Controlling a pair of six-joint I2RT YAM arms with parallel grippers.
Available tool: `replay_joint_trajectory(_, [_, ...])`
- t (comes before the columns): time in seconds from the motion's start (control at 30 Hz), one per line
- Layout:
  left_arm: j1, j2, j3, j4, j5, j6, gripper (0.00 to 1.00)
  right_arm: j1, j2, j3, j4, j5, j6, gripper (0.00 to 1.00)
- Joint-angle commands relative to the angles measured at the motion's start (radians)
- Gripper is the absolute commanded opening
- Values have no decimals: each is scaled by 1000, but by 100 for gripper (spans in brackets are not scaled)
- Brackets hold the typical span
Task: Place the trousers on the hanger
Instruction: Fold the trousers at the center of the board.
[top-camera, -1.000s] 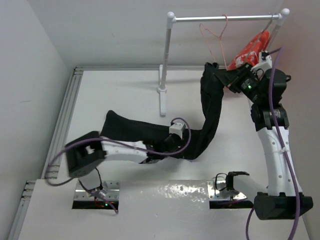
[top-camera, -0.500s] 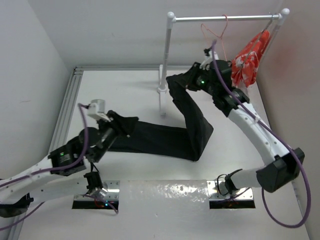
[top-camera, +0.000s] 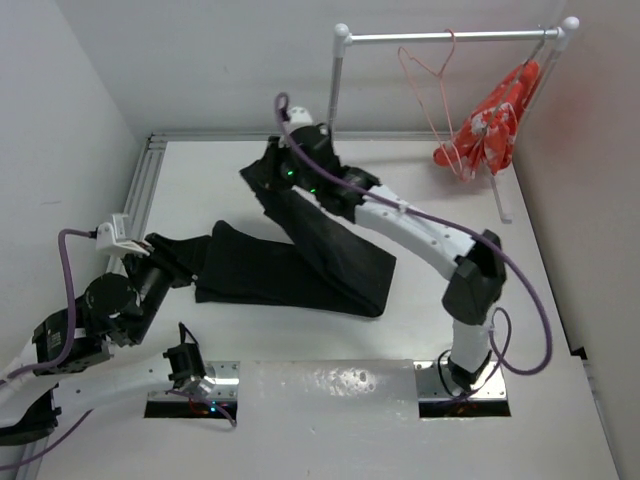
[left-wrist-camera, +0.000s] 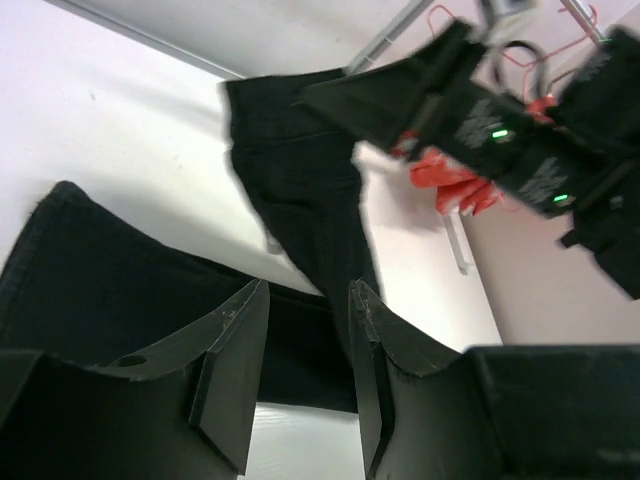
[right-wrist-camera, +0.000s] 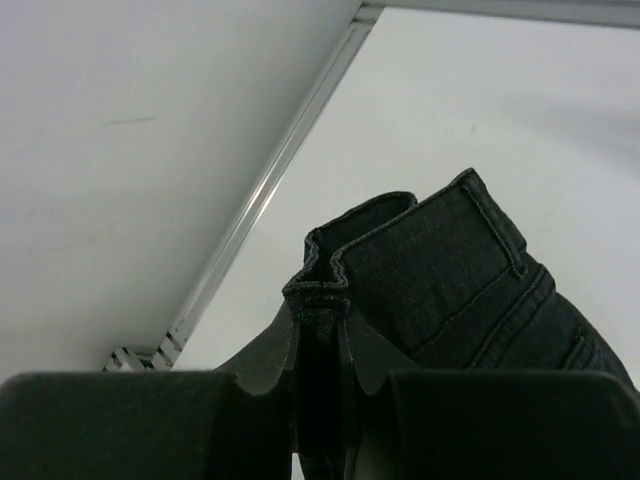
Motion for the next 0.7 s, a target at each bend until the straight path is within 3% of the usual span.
replay_joint_trajectory(0.0, [5, -26, 25, -46, -48, -4, 35, 96, 105, 101, 105, 58, -41, 0])
replay_joint_trajectory(0.13, [5, -40, 40, -103, -91, -38, 35, 199, 307, 148, 188, 39, -35, 1])
replay_joint_trajectory(0.2, [4, -50, 32, -98, -108, -43, 35, 243, 380, 179, 213, -1, -38, 16])
replay_joint_trajectory(0.3, [4, -57, 32, -117, -129, -64, 35, 280, 476, 251, 181, -36, -37, 49])
replay_joint_trajectory(0.33, [5, -55, 29, -118, -134, -69, 36, 288, 469, 233, 184, -47, -50, 83])
replay_joint_trajectory(0.37, [4, -50, 29, -115, -143, -69, 36, 292, 452, 215, 185, -52, -64, 98])
replay_joint_trajectory(0.5, [5, 12, 48, -80, -163, -49, 37, 296, 300, 43, 201, -18, -84, 99])
replay_joint_trajectory(0.63, [5, 112, 14, 15, -174, -7, 38, 280, 64, -279, 260, 87, -106, 98])
replay_joint_trajectory(0.67, [5, 132, 6, 44, -146, -6, 38, 268, 17, -333, 291, 92, -98, 94])
